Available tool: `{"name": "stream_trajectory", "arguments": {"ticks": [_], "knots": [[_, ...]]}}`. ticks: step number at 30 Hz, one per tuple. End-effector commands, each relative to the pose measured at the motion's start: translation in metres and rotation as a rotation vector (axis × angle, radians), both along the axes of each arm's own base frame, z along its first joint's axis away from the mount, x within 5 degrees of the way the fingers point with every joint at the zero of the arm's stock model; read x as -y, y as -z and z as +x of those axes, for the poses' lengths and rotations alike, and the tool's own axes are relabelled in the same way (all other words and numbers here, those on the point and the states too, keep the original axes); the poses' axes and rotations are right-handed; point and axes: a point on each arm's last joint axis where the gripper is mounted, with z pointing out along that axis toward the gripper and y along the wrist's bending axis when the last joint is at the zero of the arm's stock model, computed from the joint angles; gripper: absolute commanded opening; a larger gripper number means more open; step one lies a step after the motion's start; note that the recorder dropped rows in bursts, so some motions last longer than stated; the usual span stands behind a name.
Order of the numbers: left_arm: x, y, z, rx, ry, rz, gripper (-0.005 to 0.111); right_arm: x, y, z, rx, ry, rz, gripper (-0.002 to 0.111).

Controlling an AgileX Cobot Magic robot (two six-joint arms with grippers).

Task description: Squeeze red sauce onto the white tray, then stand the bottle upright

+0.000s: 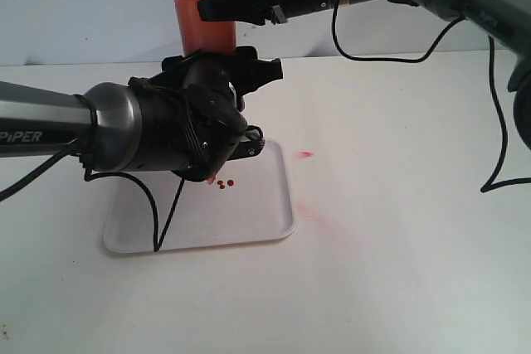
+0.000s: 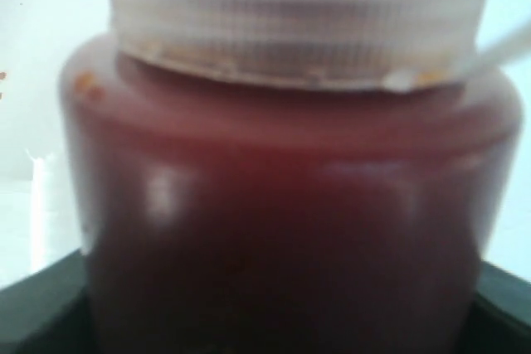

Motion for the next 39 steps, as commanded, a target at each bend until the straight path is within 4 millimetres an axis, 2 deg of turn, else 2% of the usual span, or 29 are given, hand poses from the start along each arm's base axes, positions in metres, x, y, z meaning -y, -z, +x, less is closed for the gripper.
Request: {"name": "stream_trajectory", "arguments": {"ticks": [1, 25, 28, 34, 39], "knots": [[-0.008, -0.011, -0.001, 0.044, -0.076, -0.019, 0.0, 0.017, -0.014, 0.007, 0.021, 0.066, 0.026, 0.001], [-0.009, -0.012, -0.001, 0.054, -0.09, -0.013, 0.0, 0.028, -0.014, 0.011, 0.044, 0.085, 0.024, 0.001], [-0.011, -0.013, -0.001, 0.064, -0.104, -0.007, 0.0, 0.044, -0.014, 0.017, 0.044, 0.118, 0.023, 0.001], [-0.011, -0.013, -0.001, 0.066, -0.107, -0.012, 0.0, 0.09, -0.014, 0.031, 0.045, 0.209, 0.021, 0.001], [-0.011, -0.013, -0.001, 0.096, -0.168, -0.206, 0.0, 0.12, -0.014, 0.038, 0.046, 0.268, 0.02, 0.001]]}}
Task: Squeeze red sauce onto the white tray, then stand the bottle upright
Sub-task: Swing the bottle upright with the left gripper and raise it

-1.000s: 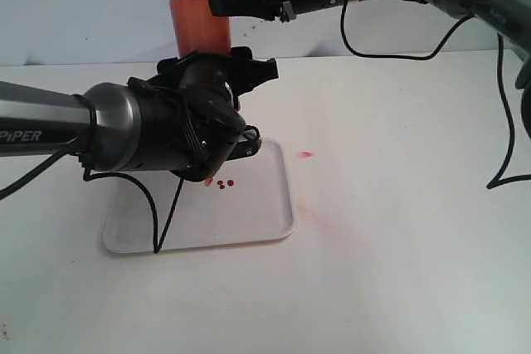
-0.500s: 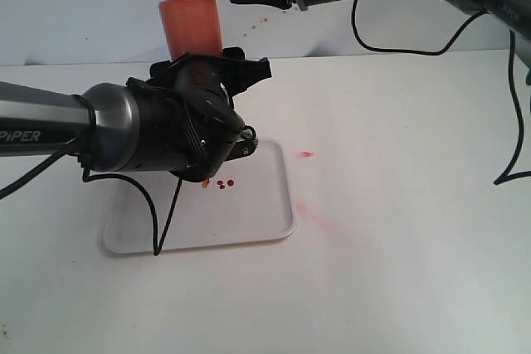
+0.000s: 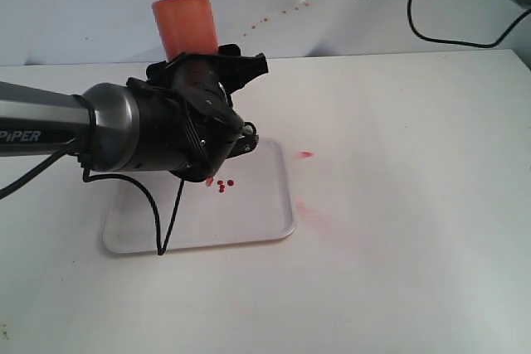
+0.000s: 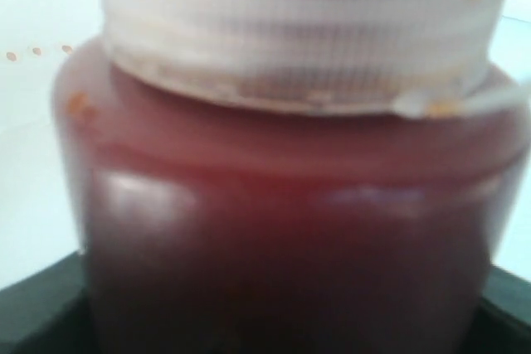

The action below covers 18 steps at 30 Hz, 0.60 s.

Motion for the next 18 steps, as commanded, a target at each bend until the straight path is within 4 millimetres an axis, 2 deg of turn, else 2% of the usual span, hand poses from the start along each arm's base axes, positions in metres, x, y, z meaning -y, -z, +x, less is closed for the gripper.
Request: {"name": "stream_trajectory", "arguments": {"ticks": [1, 5, 9, 18], "knots": [[-0.003, -0.014, 0.0, 0.1, -0.075, -0.158, 0.0, 0.023, -0.008, 0.003, 0.023, 0.049, 0.01, 0.001], [-0.01, -0.013, -0.002, 0.107, -0.187, -0.238, 0.0, 0.041, -0.007, 0.007, 0.023, 0.094, 0.009, 0.001], [-0.027, -0.005, -0.004, 0.051, -0.364, -0.301, 0.0, 0.052, -0.007, 0.01, 0.026, 0.126, 0.008, 0.001], [-0.065, 0.01, 0.0, 0.057, -0.768, -0.654, 0.0, 0.058, -0.007, 0.013, 0.029, 0.168, 0.007, 0.001]]}}
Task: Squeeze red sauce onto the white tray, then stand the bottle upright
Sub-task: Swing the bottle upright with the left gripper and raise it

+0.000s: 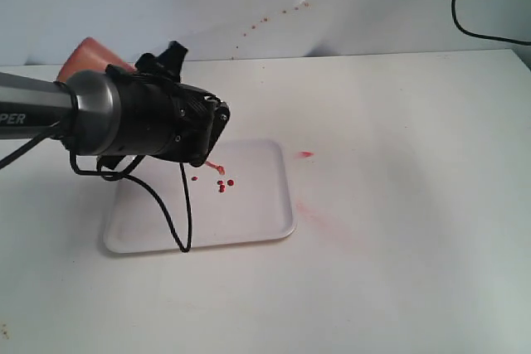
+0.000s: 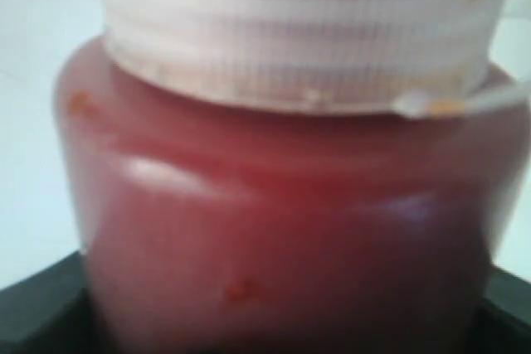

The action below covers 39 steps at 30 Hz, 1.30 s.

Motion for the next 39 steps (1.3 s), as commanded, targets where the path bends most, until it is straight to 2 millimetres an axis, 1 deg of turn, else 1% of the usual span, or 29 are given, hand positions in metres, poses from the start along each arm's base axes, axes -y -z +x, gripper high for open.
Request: {"name": "stream_trajectory", "arguments": {"ticks": [1, 4, 6, 8, 10, 12, 14, 15, 18, 20, 23, 26, 31, 33, 35, 39], "knots": [[-0.016, -0.003, 0.001, 0.055, -0.203, -0.185, 0.0, 0.003, -0.007, 0.0, 0.022, 0.024, 0.008, 0.001], [-0.021, 0.002, 0.004, 0.064, -0.277, -0.322, 0.0, 0.003, -0.007, 0.0, 0.022, 0.024, 0.008, 0.001], [-0.022, 0.003, 0.007, 0.106, -0.324, -0.416, 0.0, 0.003, -0.007, 0.001, 0.023, 0.029, 0.008, 0.001], [-0.024, 0.002, 0.009, 0.14, -0.352, -0.489, 0.0, 0.003, -0.007, 0.001, 0.023, 0.031, 0.008, 0.001], [-0.025, -0.005, 0.012, 0.181, -0.38, -0.609, 0.0, 0.003, -0.004, 0.002, 0.017, 0.031, 0.008, 0.001], [-0.024, -0.015, 0.014, 0.226, -0.395, -0.743, 0.0, 0.003, 0.003, 0.004, 0.004, 0.033, 0.008, 0.001], [-0.024, -0.025, 0.014, 0.248, -0.39, -0.839, 0.0, 0.004, 0.014, 0.007, -0.016, 0.041, 0.008, 0.001], [-0.025, -0.031, 0.013, 0.255, -0.379, -0.89, 0.0, 0.004, 0.023, 0.01, -0.03, 0.05, 0.008, 0.001], [-0.029, -0.041, 0.008, 0.269, -0.373, -1.019, 0.0, 0.005, 0.044, 0.016, -0.065, 0.07, 0.006, 0.001], [-0.036, -0.045, 0.004, 0.276, -0.389, -1.085, 0.0, 0.006, 0.057, 0.019, -0.09, 0.072, 0.006, 0.001], [-0.049, -0.046, -0.001, 0.265, -0.405, -1.213, 0.0, 0.006, 0.072, 0.021, -0.117, 0.072, 0.006, 0.001], [-0.065, -0.04, -0.004, 0.223, -0.417, -1.367, 0.0, 0.006, 0.078, 0.021, -0.129, 0.07, 0.007, 0.001], [-0.095, -0.024, -0.01, 0.132, -0.436, -1.58, 0.0, 0.005, 0.078, 0.019, -0.134, 0.045, 0.011, 0.002], [-0.105, -0.021, -0.01, 0.109, -0.436, -1.658, 0.0, 0.004, 0.078, 0.018, -0.136, 0.03, 0.013, 0.005], [-0.116, -0.021, -0.011, 0.09, -0.413, -1.767, 0.0, 0.003, 0.078, 0.016, -0.14, 0.008, 0.016, 0.013], [-0.135, -0.029, -0.014, 0.045, -0.287, -1.985, 0.0, 0.0, 0.077, 0.013, -0.147, -0.033, 0.022, 0.038]]}}
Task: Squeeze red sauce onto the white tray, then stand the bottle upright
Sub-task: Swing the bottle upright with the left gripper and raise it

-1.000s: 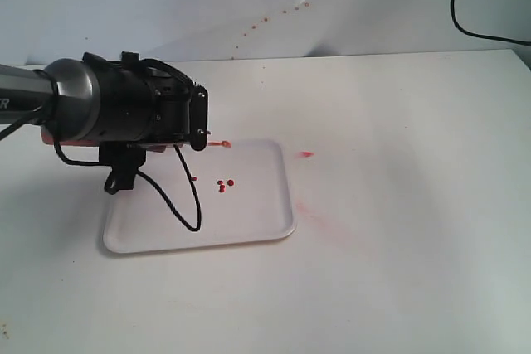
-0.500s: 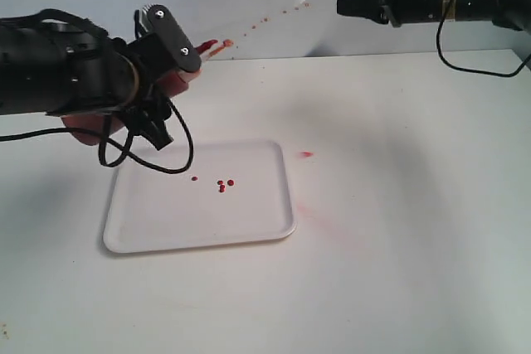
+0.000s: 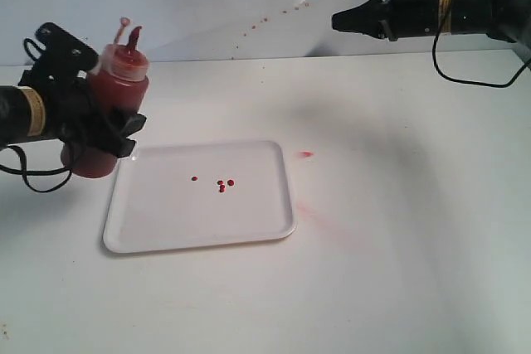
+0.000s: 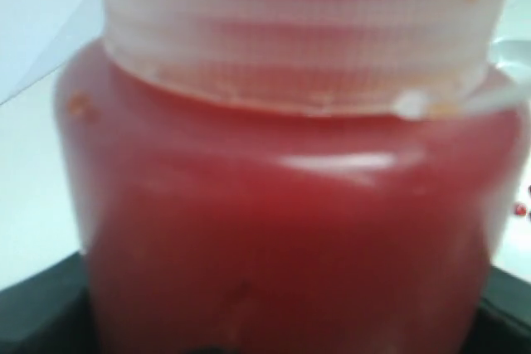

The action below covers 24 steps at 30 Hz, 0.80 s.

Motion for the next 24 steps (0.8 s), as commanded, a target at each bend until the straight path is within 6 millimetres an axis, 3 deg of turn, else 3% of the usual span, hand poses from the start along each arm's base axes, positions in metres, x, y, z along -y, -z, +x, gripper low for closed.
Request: {"name": "stream_trajectory", "arguments": {"ticks": [1, 5, 7, 12, 17, 24], "knots": [[-0.015, -0.024, -0.004, 0.165, 0.118, -0.281, 0.0, -0.001, -0.004, -0.003, 0.008, -0.037, 0.016, 0.047], [-0.031, -0.034, -0.006, 0.277, 0.185, -0.417, 0.0, -0.02, -0.005, -0.006, 0.03, -0.077, 0.009, 0.076], [-0.035, -0.035, -0.006, 0.317, 0.21, -0.495, 0.0, -0.034, -0.005, -0.008, 0.041, -0.107, 0.005, 0.083], [-0.034, -0.022, -0.002, 0.322, 0.224, -0.596, 0.0, -0.09, -0.006, -0.021, 0.1, -0.227, -0.01, 0.084], [-0.042, -0.005, 0.01, 0.342, 0.103, -0.681, 0.0, -0.136, -0.007, -0.037, 0.149, -0.328, -0.017, 0.084], [-0.041, 0.007, 0.024, 0.32, 0.08, -0.71, 0.0, -0.138, -0.015, -0.039, 0.173, -0.334, -0.018, 0.08]]}}
